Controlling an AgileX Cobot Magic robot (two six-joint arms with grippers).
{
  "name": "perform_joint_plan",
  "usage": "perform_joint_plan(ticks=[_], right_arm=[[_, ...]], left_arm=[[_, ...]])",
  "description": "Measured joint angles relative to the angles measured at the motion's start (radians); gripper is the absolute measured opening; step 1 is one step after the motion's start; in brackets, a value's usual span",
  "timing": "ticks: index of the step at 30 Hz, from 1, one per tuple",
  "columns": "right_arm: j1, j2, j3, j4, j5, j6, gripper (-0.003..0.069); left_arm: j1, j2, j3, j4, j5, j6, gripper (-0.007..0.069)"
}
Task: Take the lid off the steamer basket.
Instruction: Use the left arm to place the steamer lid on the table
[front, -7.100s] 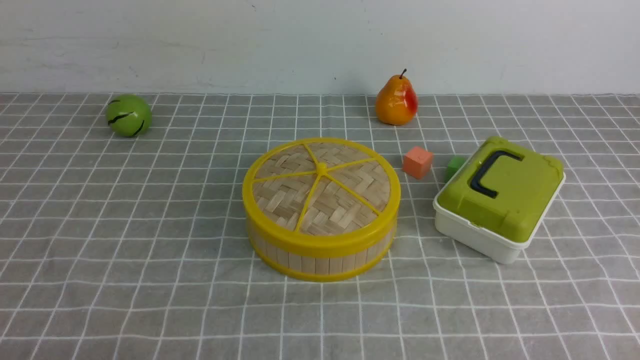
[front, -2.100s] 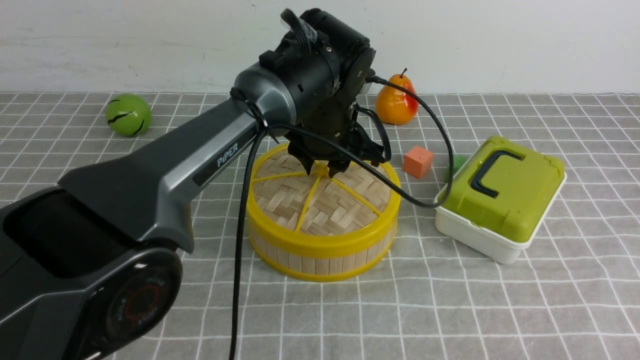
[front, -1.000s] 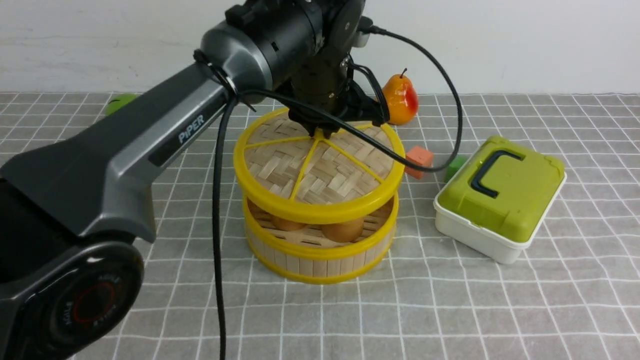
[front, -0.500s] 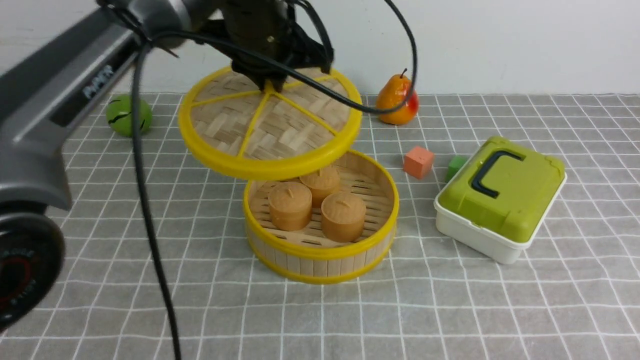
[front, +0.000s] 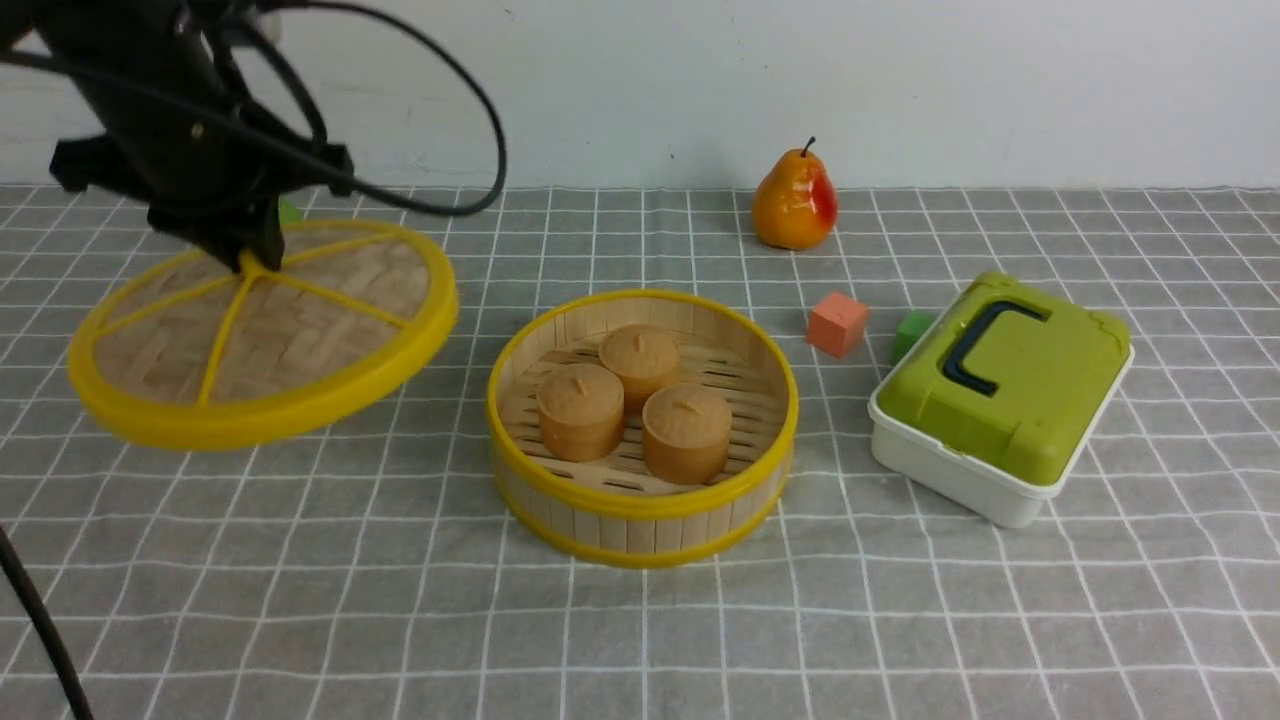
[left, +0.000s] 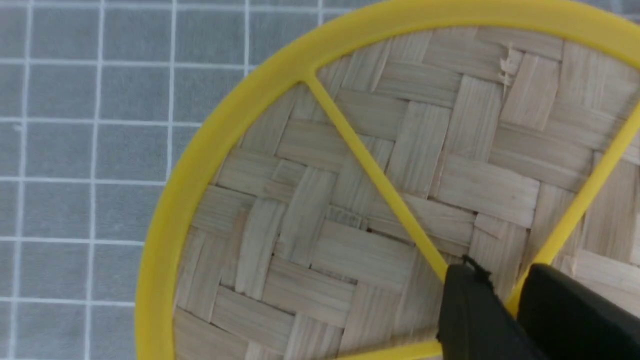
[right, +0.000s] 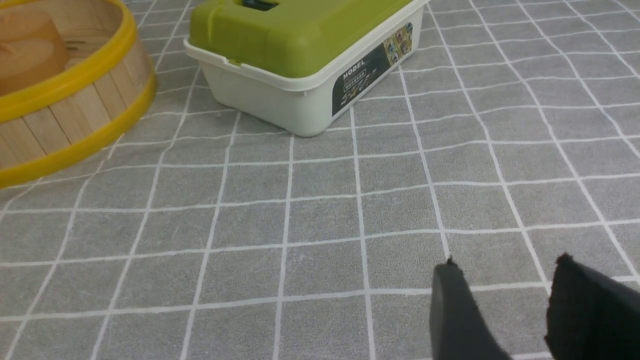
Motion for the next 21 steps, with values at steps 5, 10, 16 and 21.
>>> perform_joint_plan(ticks=[5, 10, 16, 21], right_arm=[[0.000, 0.000, 0.000, 0.001, 0.000, 0.000, 0.0244], [0.000, 0.000, 0.000, 0.001, 0.000, 0.000, 0.0244], [0.000, 0.000, 0.000, 0.001, 0.000, 0.000, 0.0244], [0.000, 0.000, 0.000, 0.001, 0.000, 0.000, 0.0244]], left_arm=[[0.009, 0.068, 0.133, -0.011, -0.150, -0.001, 0.0112], [0.007, 0.152, 0.144, -0.017, -0.237, -0.041, 0.0112], [0.007, 0.206, 0.144, 0.017, -0.278, -0.090, 0.0112], [0.006, 0.211, 0.142, 0.044, -0.283, -0.124, 0.0116]])
